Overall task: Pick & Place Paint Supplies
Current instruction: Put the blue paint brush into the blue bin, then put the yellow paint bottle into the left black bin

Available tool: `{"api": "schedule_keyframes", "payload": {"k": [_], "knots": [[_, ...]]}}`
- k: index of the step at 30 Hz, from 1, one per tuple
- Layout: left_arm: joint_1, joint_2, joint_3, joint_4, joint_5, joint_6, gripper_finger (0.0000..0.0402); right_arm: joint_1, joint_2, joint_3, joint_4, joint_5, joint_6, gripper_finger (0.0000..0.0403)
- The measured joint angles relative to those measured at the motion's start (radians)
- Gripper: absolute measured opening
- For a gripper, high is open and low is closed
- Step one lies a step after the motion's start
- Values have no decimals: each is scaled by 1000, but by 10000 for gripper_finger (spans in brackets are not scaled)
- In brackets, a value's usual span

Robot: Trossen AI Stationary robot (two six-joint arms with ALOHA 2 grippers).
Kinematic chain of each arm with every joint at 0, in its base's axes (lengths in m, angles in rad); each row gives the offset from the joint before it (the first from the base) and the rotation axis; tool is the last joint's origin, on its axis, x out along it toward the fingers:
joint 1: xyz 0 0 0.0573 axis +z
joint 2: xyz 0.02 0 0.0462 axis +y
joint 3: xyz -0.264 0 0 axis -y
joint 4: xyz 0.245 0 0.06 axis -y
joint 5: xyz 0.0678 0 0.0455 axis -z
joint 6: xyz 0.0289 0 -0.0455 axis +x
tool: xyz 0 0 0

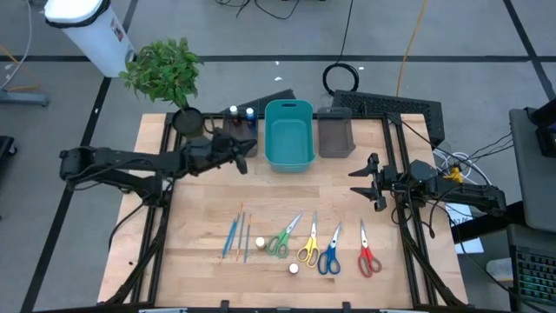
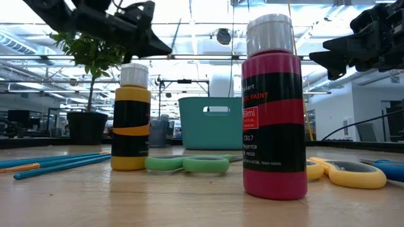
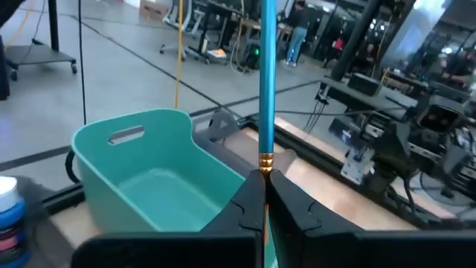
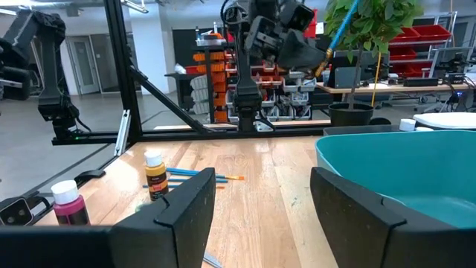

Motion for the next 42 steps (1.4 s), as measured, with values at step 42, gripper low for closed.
{"api": "schedule_keyframes", "payload": {"k": [42], "knots": [[59,502,122,308,81,-167,155,0,0,0,0,0,0,212]]}}
